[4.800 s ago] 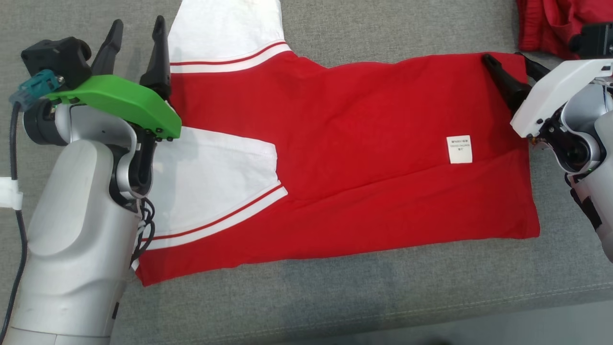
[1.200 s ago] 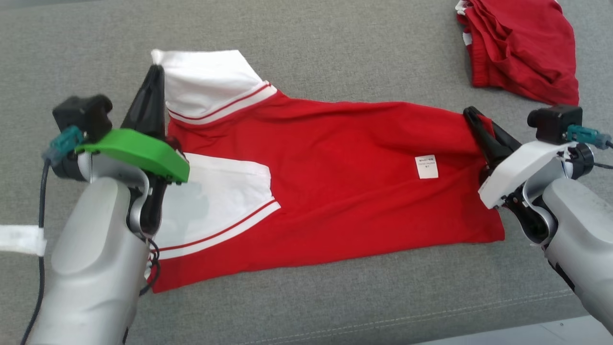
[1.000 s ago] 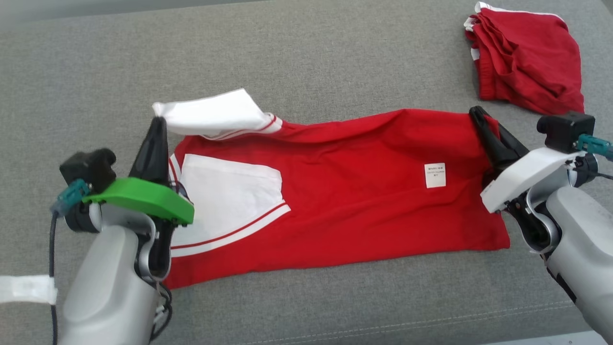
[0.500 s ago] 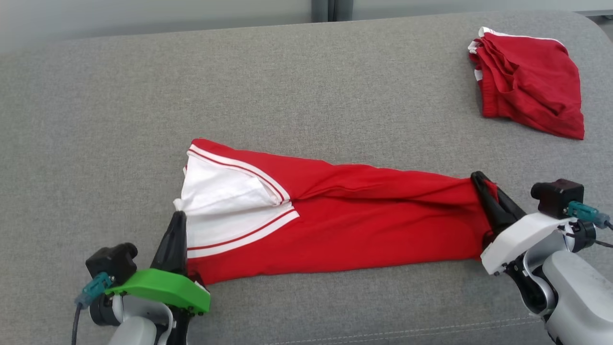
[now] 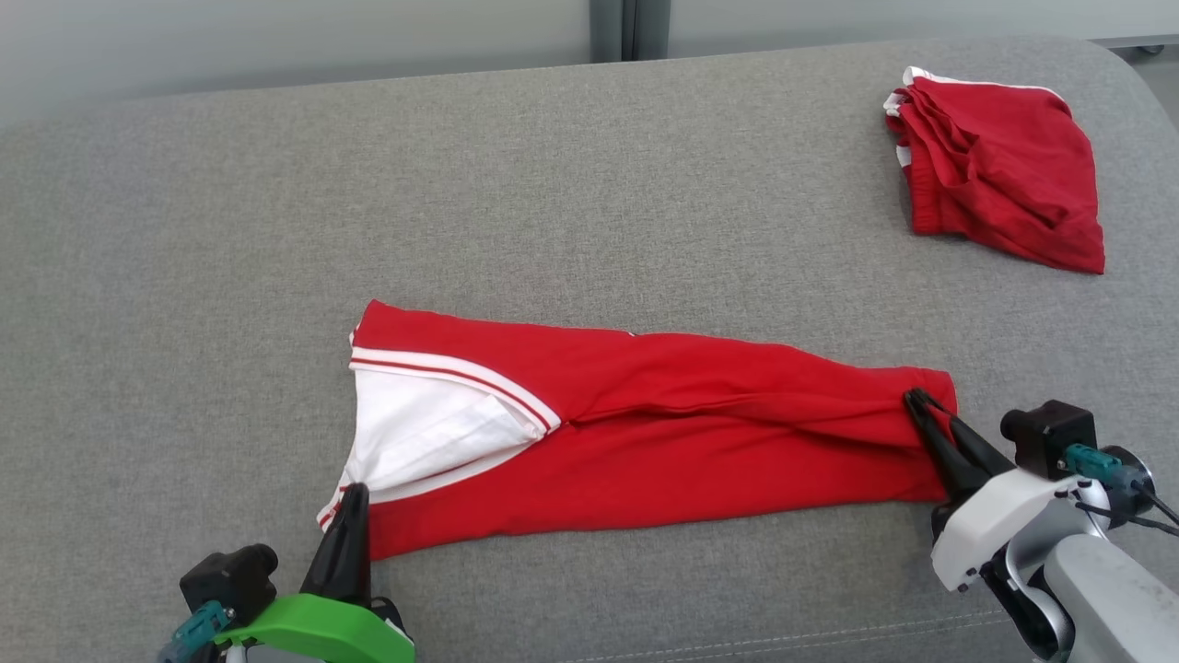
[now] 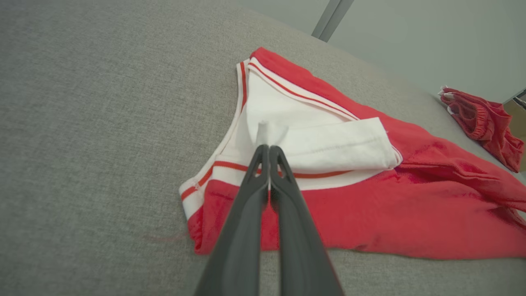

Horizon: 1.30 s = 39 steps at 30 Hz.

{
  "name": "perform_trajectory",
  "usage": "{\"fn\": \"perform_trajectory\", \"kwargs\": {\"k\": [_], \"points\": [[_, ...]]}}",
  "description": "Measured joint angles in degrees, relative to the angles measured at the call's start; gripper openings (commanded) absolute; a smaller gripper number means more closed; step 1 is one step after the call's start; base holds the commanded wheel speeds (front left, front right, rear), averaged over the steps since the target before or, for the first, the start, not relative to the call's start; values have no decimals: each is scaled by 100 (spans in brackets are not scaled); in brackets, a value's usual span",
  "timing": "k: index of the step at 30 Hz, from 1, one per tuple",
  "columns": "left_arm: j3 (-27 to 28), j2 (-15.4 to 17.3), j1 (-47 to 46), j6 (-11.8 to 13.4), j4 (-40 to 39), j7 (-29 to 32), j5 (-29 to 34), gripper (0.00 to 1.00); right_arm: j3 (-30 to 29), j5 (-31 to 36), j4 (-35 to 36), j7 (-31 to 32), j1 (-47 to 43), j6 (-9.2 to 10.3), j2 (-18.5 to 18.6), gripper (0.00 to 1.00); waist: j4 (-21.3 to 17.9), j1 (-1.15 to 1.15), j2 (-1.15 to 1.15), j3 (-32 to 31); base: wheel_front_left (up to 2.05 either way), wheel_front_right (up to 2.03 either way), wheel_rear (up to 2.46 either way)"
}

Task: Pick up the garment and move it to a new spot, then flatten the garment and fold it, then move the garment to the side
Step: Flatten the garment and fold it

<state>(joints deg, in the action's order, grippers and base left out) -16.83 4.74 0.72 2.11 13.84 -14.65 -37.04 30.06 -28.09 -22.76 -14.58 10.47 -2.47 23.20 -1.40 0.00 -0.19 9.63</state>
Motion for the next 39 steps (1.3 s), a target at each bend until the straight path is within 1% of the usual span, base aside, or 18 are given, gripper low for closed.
{"fn": "perform_trajectory", "kwargs": {"k": [1,2,3,4,5,9,11,16,21,23,24,28,34,39], "points": [[8,15,38,10,-21,9,0,0,-3,88,1,0,-48,1,14,44,-6,0,0,-4,0,0,0],[12,21,63,44,-41,49,0,16,-9,145,-1,0,-98,5,29,65,-10,0,0,-6,0,0,0],[16,27,85,47,-67,53,-1,49,-12,198,4,0,-144,5,32,100,-15,0,0,-9,0,0,0],[22,34,107,48,-112,54,-2,80,-15,250,11,0,-183,4,29,100,-21,0,0,-12,0,0,0],[32,40,128,48,-152,57,-8,100,-22,326,21,0,-216,5,30,100,-29,0,0,-15,0,0,0],[168,89,229,99,-288,56,-25,100,-48,514,86,0,-376,4,33,100,-76,0,0,-28,0,0,0],[236,166,257,103,-388,49,-52,100,-42,604,119,0,-471,2,30,100,-121,0,0,-37,0,0,0],[399,179,276,153,-737,47,-49,100,-219,645,123,0,-821,9,22,100,-251,0,0,-69,0,0,0],[526,197,275,203,-1081,41,37,100,-506,643,152,0,-1012,14,25,100,-402,0,0,-116,0,0,0],[533,194,274,203,-1188,41,60,100,-693,613,204,0,-1018,79,16,100,-462,0,0,-141,0,0,0],[531,190,273,203,-1252,41,80,100,-814,554,245,0,-1017,107,8,100,-489,0,0,-154,0,0,0],[405,159,254,203,-1415,40,203,100,-1148,303,404,0,-1009,96,-62,100,-579,0,0,-214,0,0,0],[164,97,244,203,-1545,40,304,100,-1184,5,343,0,-858,-158,-267,100,-580,0,0,-237,0,0,0],[-4,11,209,202,-1622,40,353,100,-1135,-272,-24,32,-600,-229,-357,100,-455,0,0,-214,0,0,0]]}}
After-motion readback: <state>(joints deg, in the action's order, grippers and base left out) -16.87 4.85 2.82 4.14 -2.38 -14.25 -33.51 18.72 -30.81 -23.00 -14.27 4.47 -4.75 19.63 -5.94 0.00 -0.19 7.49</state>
